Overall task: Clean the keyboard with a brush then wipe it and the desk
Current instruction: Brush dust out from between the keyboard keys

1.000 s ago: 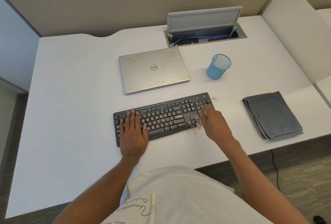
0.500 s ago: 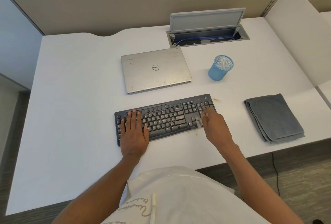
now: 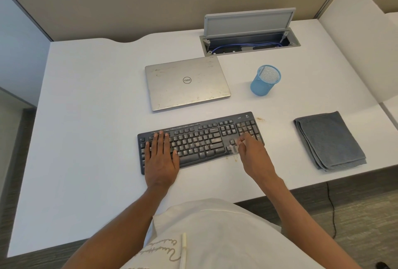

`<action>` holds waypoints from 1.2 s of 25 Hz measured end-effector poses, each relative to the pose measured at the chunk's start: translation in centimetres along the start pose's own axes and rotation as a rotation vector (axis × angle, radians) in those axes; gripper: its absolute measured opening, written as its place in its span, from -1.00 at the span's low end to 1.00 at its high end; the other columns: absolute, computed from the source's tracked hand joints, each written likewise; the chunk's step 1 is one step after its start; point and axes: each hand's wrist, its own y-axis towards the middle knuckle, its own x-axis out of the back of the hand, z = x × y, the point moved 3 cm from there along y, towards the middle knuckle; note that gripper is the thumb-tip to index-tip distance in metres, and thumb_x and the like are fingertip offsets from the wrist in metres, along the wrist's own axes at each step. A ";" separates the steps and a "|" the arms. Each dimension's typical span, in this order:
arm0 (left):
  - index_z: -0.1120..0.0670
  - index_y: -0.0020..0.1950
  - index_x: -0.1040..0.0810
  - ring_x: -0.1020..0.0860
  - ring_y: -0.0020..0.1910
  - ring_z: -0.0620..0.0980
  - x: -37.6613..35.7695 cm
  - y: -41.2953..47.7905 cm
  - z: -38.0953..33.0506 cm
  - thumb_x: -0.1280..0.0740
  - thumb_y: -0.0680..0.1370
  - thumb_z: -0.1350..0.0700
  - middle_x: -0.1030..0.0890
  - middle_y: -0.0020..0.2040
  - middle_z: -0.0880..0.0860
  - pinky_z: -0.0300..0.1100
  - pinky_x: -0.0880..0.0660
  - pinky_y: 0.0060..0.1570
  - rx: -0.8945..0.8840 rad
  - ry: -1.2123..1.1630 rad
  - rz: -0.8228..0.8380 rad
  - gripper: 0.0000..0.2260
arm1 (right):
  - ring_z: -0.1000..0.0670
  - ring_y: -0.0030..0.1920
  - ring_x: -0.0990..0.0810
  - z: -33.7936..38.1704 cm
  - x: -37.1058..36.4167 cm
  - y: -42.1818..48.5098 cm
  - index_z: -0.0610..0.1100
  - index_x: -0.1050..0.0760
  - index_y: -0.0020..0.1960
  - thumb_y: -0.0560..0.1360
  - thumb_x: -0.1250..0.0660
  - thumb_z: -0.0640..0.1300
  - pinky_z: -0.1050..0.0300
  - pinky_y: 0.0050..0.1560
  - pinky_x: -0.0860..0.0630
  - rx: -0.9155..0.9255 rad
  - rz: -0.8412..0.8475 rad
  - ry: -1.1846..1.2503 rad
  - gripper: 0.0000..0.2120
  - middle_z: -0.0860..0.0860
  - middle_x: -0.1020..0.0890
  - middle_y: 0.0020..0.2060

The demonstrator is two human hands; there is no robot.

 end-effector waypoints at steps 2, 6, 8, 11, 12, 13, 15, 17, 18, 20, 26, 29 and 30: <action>0.17 0.70 -0.20 -0.15 0.70 0.13 0.0 0.0 0.0 0.03 0.73 -0.07 -0.24 0.70 0.15 0.19 -0.02 0.68 0.002 -0.002 0.001 -0.42 | -0.07 -0.21 -0.57 0.2 0.5 0.1 -0.15 -0.46 0.06 0.71 -0.11 -0.17 -0.06 -0.19 -0.51 0.014 0.002 0.022 -0.84 -0.05 -0.59 -0.19; 0.17 0.70 -0.20 -0.14 0.70 0.13 -0.1 0.0 0.0 0.04 0.73 -0.08 -0.23 0.70 0.15 0.19 -0.01 0.68 0.004 0.004 0.010 -0.42 | 0.04 -0.28 -0.44 1.1 1.1 0.6 -0.14 -0.46 0.05 0.72 -0.11 -0.19 0.10 -0.29 -0.38 0.015 -0.044 0.134 -0.83 -0.04 -0.57 -0.22; 0.17 0.70 -0.20 -0.14 0.70 0.13 0.0 0.0 0.0 0.05 0.73 -0.08 -0.23 0.70 0.15 0.19 -0.02 0.68 0.005 0.001 0.009 -0.42 | 0.04 -0.28 -0.43 1.2 0.6 0.6 -0.13 -0.45 0.06 0.73 -0.09 -0.18 0.13 -0.32 -0.31 0.018 -0.003 0.078 -0.82 -0.01 -0.54 -0.24; 0.18 0.70 -0.21 -0.16 0.70 0.14 0.1 0.0 0.0 0.04 0.73 -0.07 -0.24 0.69 0.16 0.20 -0.03 0.68 0.005 -0.004 0.001 -0.42 | -0.02 -0.24 -0.51 0.6 -0.1 0.5 -0.15 -0.44 0.08 0.73 -0.10 -0.18 0.10 -0.33 -0.34 -0.031 0.070 -0.017 -0.84 -0.03 -0.57 -0.20; 0.18 0.70 -0.21 -0.16 0.70 0.14 0.1 0.0 0.0 0.03 0.73 -0.07 -0.24 0.69 0.16 0.20 -0.03 0.68 0.006 -0.005 0.000 -0.42 | -0.06 -0.20 -0.56 0.4 -0.1 0.5 -0.16 -0.45 0.10 0.72 -0.11 -0.20 0.05 -0.28 -0.40 -0.041 0.093 -0.050 -0.86 -0.06 -0.59 -0.17; 0.18 0.69 -0.22 -0.17 0.69 0.14 0.1 0.0 -0.1 0.02 0.73 -0.07 -0.25 0.69 0.16 0.20 -0.03 0.67 0.005 -0.006 -0.001 -0.42 | -0.08 -0.17 -0.59 0.2 0.0 0.4 -0.17 -0.45 0.11 0.70 -0.14 -0.22 0.01 -0.23 -0.48 -0.040 0.118 -0.098 -0.88 -0.08 -0.61 -0.14; 0.18 0.69 -0.24 -0.18 0.69 0.14 0.2 0.0 -0.1 0.02 0.72 -0.06 -0.26 0.69 0.16 0.20 -0.04 0.67 0.003 -0.009 -0.007 -0.43 | -0.07 -0.17 -0.61 0.2 0.6 0.5 -0.15 -0.45 0.13 0.69 -0.16 -0.25 -0.02 -0.17 -0.55 -0.014 0.127 -0.156 -0.89 -0.08 -0.64 -0.13; 0.18 0.69 -0.23 -0.17 0.69 0.14 0.2 0.0 -0.1 0.02 0.72 -0.07 -0.25 0.69 0.16 0.20 -0.04 0.67 0.005 -0.009 -0.004 -0.42 | -0.07 -0.18 -0.61 0.4 1.5 0.7 -0.12 -0.46 0.13 0.69 -0.14 -0.26 -0.04 -0.17 -0.56 0.033 0.092 -0.105 -0.86 -0.07 -0.64 -0.16; 0.18 0.69 -0.22 -0.16 0.70 0.14 0.2 0.0 0.0 0.03 0.72 -0.07 -0.25 0.69 0.16 0.20 -0.04 0.67 0.005 -0.007 0.001 -0.42 | -0.08 -0.18 -0.61 0.6 1.9 1.0 -0.11 -0.47 0.13 0.68 -0.13 -0.28 -0.03 -0.20 -0.55 0.052 0.084 -0.065 -0.84 -0.06 -0.64 -0.17; 0.17 0.70 -0.22 -0.16 0.70 0.14 0.1 -0.1 -0.1 0.04 0.73 -0.07 -0.24 0.69 0.16 0.21 -0.04 0.67 0.002 -0.005 0.007 -0.42 | -0.08 -0.21 -0.58 0.8 2.1 1.7 -0.07 -0.49 0.09 0.68 -0.14 -0.29 0.00 -0.27 -0.49 0.077 0.139 0.004 -0.80 -0.04 -0.63 -0.16; 0.16 0.70 -0.21 -0.15 0.70 0.13 0.2 -0.1 -0.1 0.08 0.73 -0.09 -0.23 0.70 0.15 0.19 -0.03 0.68 0.003 -0.010 0.011 -0.41 | -0.08 -0.24 -0.51 1.1 0.9 3.7 -0.05 -0.54 -0.01 0.61 -0.19 -0.37 0.04 -0.26 -0.41 0.163 0.346 -0.112 -0.73 -0.12 -0.65 -0.15; 0.17 0.70 -0.20 -0.14 0.70 0.14 0.1 0.0 0.0 0.08 0.73 -0.09 -0.23 0.70 0.15 0.20 -0.03 0.67 0.004 -0.007 0.018 -0.41 | -0.16 -0.19 -0.57 0.4 2.3 4.8 -0.01 -0.50 -0.02 0.56 -0.22 -0.41 -0.07 -0.21 -0.50 0.143 0.311 -0.219 -0.70 -0.10 -0.64 -0.14; 0.17 0.70 -0.20 -0.15 0.70 0.14 0.1 0.0 0.0 0.07 0.73 -0.09 -0.23 0.70 0.15 0.20 -0.04 0.67 0.002 -0.004 0.018 -0.41 | -0.15 -0.17 -0.56 0.3 2.7 5.0 0.01 -0.48 -0.03 0.55 -0.22 -0.41 -0.05 -0.20 -0.51 0.144 0.290 -0.248 -0.68 -0.07 -0.63 -0.12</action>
